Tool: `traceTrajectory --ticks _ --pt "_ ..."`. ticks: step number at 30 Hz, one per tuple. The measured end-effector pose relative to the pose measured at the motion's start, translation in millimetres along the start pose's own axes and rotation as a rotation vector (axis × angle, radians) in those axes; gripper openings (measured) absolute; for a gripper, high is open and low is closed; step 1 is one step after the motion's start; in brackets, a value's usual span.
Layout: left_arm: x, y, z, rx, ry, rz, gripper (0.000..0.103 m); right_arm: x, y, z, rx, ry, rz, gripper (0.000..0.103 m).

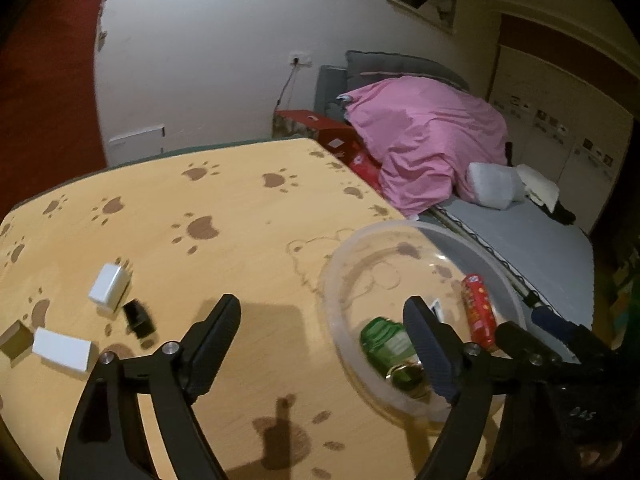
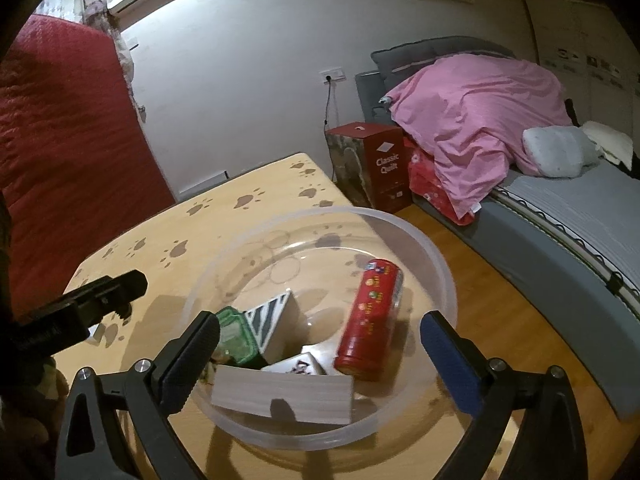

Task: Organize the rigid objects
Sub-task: 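Release the ring into the bowl with left tool while right releases plank, then move both tools back to the table and grasp the white bar with left tool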

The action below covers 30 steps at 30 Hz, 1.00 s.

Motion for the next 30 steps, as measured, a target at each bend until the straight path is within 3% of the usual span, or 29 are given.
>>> traceTrajectory --ticks 13,30 --pt "77 10 -20 0.039 0.163 0.077 0.098 40 -5 1 0.019 0.076 0.04 0.103" --pt "159 25 -47 0.075 0.218 0.189 0.098 94 -12 -3 0.053 0.189 0.088 0.103"
Point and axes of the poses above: each gripper's, at about its wrist camera, not at the fingertips, and y roughly against the way its jaws point, x to its left, z to its top, the point moved 2 cm from there along -y, roughly the way its jaws point, and after that the axes turned 14 degrees about x, right-handed, at the moved point
